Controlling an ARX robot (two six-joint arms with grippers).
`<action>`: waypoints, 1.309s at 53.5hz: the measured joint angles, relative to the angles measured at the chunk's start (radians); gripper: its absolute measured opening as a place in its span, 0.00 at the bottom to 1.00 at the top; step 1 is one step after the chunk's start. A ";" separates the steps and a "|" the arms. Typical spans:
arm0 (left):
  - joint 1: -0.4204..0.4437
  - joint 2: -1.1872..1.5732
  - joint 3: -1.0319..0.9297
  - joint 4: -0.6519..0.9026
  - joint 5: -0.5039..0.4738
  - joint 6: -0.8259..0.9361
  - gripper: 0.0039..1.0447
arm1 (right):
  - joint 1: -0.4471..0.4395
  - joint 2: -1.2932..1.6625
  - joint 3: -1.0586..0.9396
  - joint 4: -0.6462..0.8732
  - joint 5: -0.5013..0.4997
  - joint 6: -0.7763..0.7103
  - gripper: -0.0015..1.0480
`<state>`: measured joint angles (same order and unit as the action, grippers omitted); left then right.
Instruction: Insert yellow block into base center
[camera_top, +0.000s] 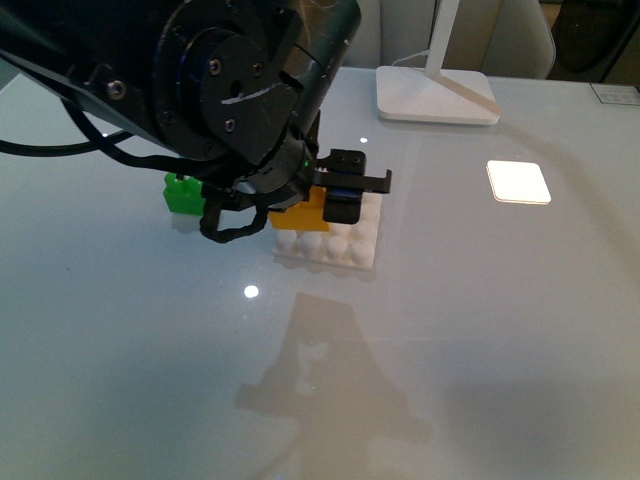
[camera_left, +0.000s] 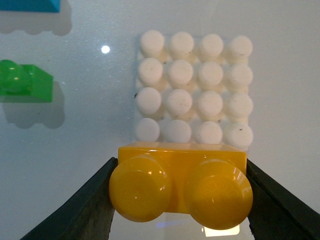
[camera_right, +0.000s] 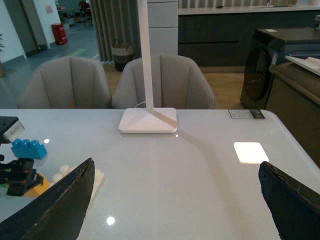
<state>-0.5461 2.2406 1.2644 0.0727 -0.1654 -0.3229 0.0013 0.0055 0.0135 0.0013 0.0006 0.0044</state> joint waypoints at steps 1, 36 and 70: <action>-0.002 0.002 0.004 -0.002 -0.001 -0.002 0.60 | 0.000 0.000 0.000 0.000 0.000 0.000 0.92; -0.050 0.190 0.250 -0.096 -0.043 -0.027 0.60 | 0.000 0.000 0.000 0.000 0.000 0.000 0.92; -0.066 0.305 0.415 -0.164 -0.056 -0.042 0.60 | 0.000 0.000 0.000 0.000 0.000 0.000 0.92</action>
<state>-0.6121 2.5458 1.6794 -0.0914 -0.2214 -0.3649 0.0017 0.0055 0.0135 0.0013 0.0006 0.0044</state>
